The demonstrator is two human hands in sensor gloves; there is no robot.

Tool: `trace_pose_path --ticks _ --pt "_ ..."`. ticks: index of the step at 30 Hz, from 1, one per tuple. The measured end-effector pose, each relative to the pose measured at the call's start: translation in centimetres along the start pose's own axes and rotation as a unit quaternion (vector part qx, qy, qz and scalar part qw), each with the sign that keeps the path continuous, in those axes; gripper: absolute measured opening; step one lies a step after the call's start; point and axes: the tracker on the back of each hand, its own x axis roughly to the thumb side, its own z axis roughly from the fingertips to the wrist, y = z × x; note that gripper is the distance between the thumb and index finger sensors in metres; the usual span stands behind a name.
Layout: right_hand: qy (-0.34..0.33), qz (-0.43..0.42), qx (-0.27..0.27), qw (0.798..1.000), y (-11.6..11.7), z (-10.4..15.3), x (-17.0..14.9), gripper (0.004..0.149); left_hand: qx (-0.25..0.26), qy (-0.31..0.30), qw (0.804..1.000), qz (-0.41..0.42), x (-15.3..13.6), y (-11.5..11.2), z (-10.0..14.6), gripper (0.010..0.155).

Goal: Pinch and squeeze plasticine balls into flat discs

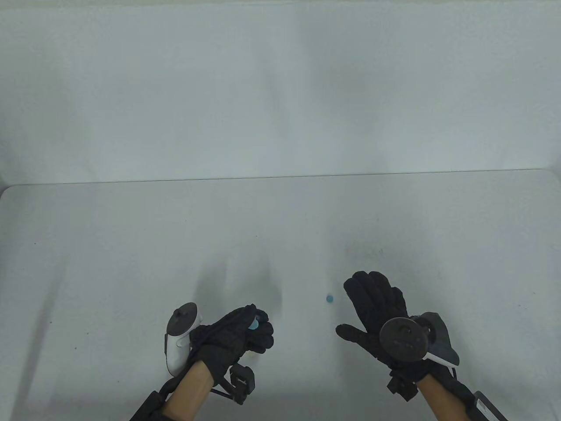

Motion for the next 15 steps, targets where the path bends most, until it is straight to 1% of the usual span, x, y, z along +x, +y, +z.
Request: trace_pose_path --ticks 5,10,11,12,13,14,15 --pt "0.000 0.000 0.002 1.000 0.04 -0.01 0.02 0.085 0.004 -0.008 1.000 -0.026 0.46 -0.11 0.09 0.045" --pt "-0.001 -0.002 0.000 1.000 -0.02 -0.02 0.02 0.085 0.001 -0.013 1.000 -0.004 0.21 -0.10 0.04 0.048" --pt "-0.001 -0.001 0.000 1.000 -0.02 0.00 0.03 0.085 -0.003 -0.013 1.000 0.004 0.14 -0.09 0.03 0.051" --pt "-0.001 -0.001 -0.002 1.000 -0.02 -0.02 0.13 0.085 -0.020 -0.015 1.000 0.019 0.02 -0.07 0.02 0.064" --pt "-0.002 -0.001 -0.003 1.000 -0.03 -0.04 0.16 0.085 -0.043 -0.017 0.998 0.035 -0.11 -0.06 -0.02 0.074" --pt "-0.002 -0.002 -0.003 1.000 0.02 -0.09 0.22 0.085 -0.050 -0.016 0.998 0.045 -0.20 -0.01 -0.01 0.081" --pt "-0.001 -0.002 -0.002 1.000 0.07 -0.13 0.23 0.085 -0.051 -0.015 0.997 0.050 -0.28 0.00 -0.03 0.084"
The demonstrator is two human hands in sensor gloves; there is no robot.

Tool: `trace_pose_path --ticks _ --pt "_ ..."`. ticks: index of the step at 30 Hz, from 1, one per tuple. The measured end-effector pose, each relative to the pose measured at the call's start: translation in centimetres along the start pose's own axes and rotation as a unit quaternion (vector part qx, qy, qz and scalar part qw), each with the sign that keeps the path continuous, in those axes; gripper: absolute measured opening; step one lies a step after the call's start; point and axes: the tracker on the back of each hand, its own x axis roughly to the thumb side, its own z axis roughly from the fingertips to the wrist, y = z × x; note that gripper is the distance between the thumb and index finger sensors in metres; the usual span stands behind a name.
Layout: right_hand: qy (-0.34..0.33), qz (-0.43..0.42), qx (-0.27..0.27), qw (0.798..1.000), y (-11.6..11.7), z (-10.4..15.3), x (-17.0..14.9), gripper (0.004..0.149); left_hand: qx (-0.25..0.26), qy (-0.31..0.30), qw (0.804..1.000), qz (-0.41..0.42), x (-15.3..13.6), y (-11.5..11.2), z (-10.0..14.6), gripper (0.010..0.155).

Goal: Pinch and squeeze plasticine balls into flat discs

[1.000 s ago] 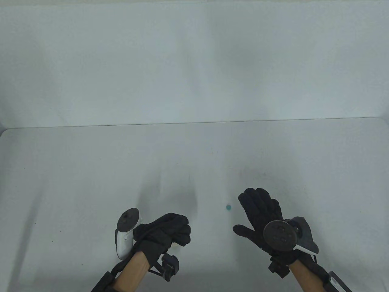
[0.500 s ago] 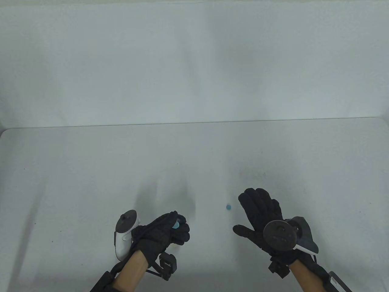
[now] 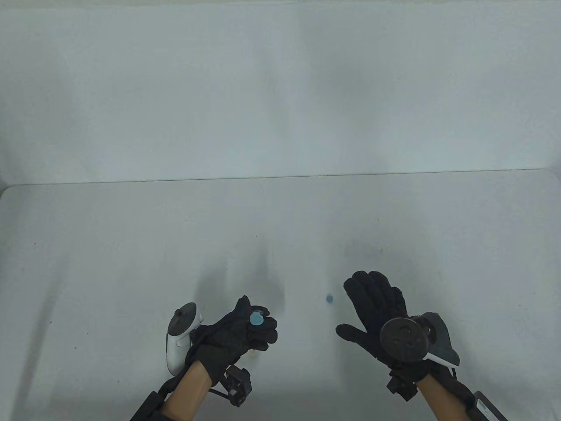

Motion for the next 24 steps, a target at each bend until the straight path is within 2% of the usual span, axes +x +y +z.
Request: trace_pose_path --ticks 2,4,9,15,17,18,19,20,22,24 --pt "0.001 0.001 0.002 1.000 0.10 -0.04 0.10 0.085 -0.005 -0.001 1.000 -0.002 -0.11 0.07 -0.01 0.085" --pt "0.001 0.000 0.000 1.000 0.09 -0.06 0.14 0.085 -0.008 0.003 1.000 -0.001 -0.08 0.06 -0.06 0.079" --pt "0.002 0.001 0.003 1.000 0.21 -0.13 0.13 0.085 0.024 0.015 0.999 -0.046 0.07 0.33 -0.12 0.050" --pt "0.001 0.001 0.003 1.000 0.20 -0.13 0.07 0.085 0.036 0.009 0.997 -0.068 0.51 0.40 -0.09 0.048" --pt "0.000 0.000 0.002 1.000 0.18 -0.13 0.03 0.085 0.040 0.001 0.998 -0.057 0.42 0.34 -0.05 0.049" --pt "0.000 0.000 0.003 1.000 0.20 -0.13 0.02 0.085 0.028 -0.007 0.999 -0.040 0.29 0.24 -0.12 0.060" --pt "0.001 0.001 0.003 1.000 0.18 -0.11 0.02 0.085 0.004 -0.008 1.000 -0.023 0.18 0.15 -0.13 0.077" --pt "0.000 0.001 0.002 1.000 0.15 -0.08 0.04 0.085 -0.014 -0.010 1.000 0.006 0.04 0.03 -0.12 0.084" --pt "0.000 0.001 0.000 1.000 0.11 -0.08 0.01 0.085 -0.005 -0.007 1.000 0.022 -0.04 -0.08 -0.17 0.088" --pt "0.000 0.001 0.002 1.000 0.16 -0.08 -0.02 0.085 -0.004 -0.006 1.000 -0.010 -0.02 0.00 -0.22 0.085"
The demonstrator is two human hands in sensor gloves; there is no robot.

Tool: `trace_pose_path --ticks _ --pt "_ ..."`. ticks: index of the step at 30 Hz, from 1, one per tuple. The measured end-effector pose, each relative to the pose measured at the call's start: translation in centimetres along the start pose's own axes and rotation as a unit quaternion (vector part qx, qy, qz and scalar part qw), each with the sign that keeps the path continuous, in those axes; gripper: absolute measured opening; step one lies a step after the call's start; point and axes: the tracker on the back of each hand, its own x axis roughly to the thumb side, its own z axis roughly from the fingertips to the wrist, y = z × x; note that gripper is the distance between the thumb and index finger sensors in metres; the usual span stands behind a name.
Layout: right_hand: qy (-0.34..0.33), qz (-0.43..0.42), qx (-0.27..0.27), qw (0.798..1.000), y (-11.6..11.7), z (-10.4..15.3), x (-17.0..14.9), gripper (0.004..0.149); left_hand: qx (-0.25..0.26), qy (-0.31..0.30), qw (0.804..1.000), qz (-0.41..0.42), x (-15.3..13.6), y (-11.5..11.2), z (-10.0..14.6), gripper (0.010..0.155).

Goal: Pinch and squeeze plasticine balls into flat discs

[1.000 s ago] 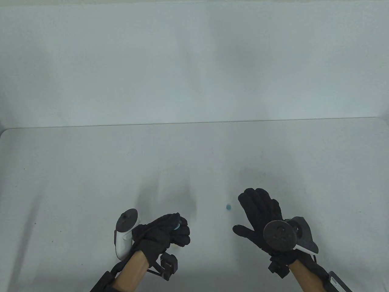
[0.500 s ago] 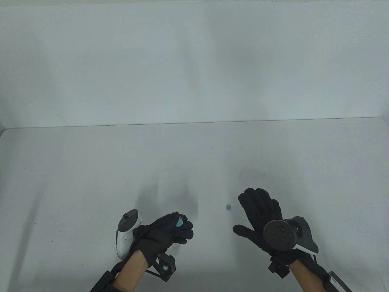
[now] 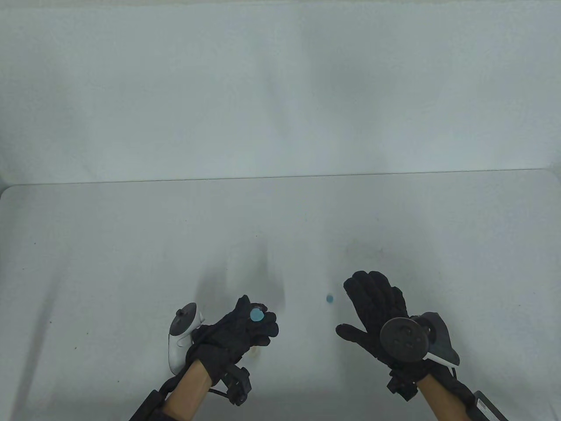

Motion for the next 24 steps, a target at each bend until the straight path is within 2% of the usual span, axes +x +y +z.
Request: trace_pose_path --ticks 7,15,18,20,21,22,24 --pt "0.000 0.001 -0.001 1.000 0.0 0.0 0.0 0.085 0.047 0.009 0.998 -0.047 0.4 0.2 0.1 0.055" --pt "-0.002 0.002 -0.003 1.000 -0.3 0.2 -0.2 0.085 0.075 0.002 0.994 -0.084 1.0 0.0 0.1 0.044" --pt "-0.002 0.004 0.000 1.000 -0.3 0.2 -0.3 0.085 0.062 -0.015 0.997 -0.047 0.7 0.0 0.0 0.047" --pt "-0.002 0.004 -0.002 1.000 -0.4 0.3 -0.2 0.085 0.007 -0.017 1.000 0.015 0.2 -0.1 -0.2 0.075" --pt "-0.003 0.003 -0.004 1.000 -0.4 0.3 -0.2 0.085 -0.011 -0.020 0.999 0.042 0.1 -0.2 -0.2 0.081" --pt "-0.003 0.003 -0.004 1.000 -0.4 0.3 -0.2 0.085 -0.017 -0.023 0.998 0.052 0.0 -0.3 -0.4 0.083" --pt "-0.002 0.004 -0.001 1.000 -0.4 0.2 -0.2 0.085 -0.001 -0.034 0.999 0.014 0.2 -0.4 -0.4 0.082"
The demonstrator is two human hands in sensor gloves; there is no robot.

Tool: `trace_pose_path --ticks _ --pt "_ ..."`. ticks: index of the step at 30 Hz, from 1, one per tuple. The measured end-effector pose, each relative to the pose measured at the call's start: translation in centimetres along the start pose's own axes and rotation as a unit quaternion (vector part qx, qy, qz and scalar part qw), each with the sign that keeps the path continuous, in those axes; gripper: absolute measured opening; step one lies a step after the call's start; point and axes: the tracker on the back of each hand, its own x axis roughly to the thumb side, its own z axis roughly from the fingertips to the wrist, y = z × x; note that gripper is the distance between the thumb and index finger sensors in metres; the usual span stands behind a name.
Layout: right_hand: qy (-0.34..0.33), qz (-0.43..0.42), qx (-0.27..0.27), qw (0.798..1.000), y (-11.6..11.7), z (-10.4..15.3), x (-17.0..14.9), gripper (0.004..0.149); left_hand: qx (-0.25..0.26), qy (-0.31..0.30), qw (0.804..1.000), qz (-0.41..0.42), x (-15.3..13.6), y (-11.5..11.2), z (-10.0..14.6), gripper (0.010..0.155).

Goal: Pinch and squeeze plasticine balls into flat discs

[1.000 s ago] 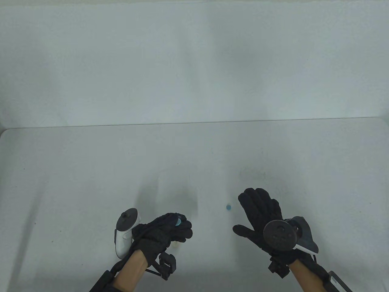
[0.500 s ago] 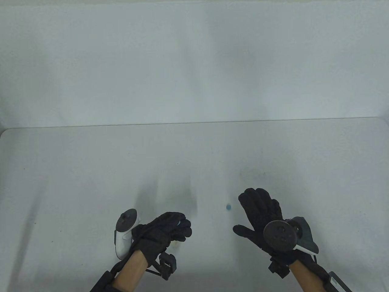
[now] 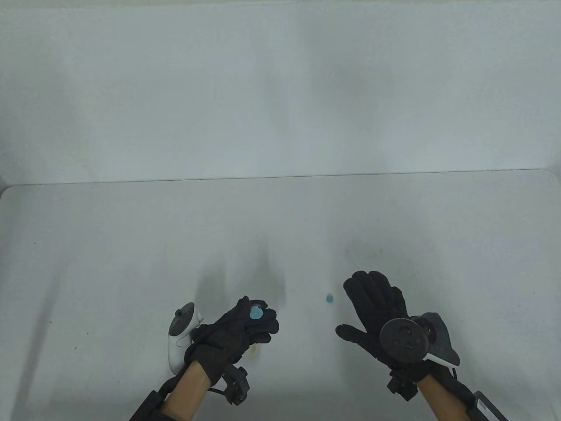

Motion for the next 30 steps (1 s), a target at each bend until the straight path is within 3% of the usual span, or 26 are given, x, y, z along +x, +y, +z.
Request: trace_pose_path --ticks 3,8,13,16,20,23,25,30 --pt "0.000 0.000 -0.002 1.000 -0.1 0.0 0.1 0.085 -0.013 -0.002 1.000 -0.014 0.2 0.0 0.0 0.076" --pt "0.000 0.001 -0.001 1.000 0.0 0.0 0.2 0.085 0.031 0.011 0.998 -0.050 0.5 0.4 0.2 0.050" --pt "-0.002 0.001 -0.003 1.000 0.0 0.0 0.3 0.085 0.047 0.008 0.996 -0.070 0.8 0.7 0.3 0.048" --pt "-0.005 -0.001 -0.006 1.000 -0.2 0.0 0.3 0.085 0.022 0.011 0.996 -0.092 1.0 0.6 0.1 0.047" --pt "-0.005 -0.002 -0.006 1.000 -0.2 0.0 0.3 0.085 0.044 0.036 0.976 -0.208 1.8 0.1 -0.1 0.046" --pt "-0.006 -0.004 -0.008 1.000 -0.2 0.0 0.3 0.085 0.055 0.035 0.959 -0.276 2.3 0.0 -0.4 0.053" --pt "-0.005 -0.004 -0.008 1.000 -0.2 0.1 0.3 0.085 0.071 0.040 0.953 -0.293 2.3 0.0 -0.5 0.057" --pt "-0.005 -0.005 -0.008 1.000 -0.2 0.1 0.2 0.085 0.088 0.068 0.946 -0.304 2.0 0.6 -1.0 0.048"
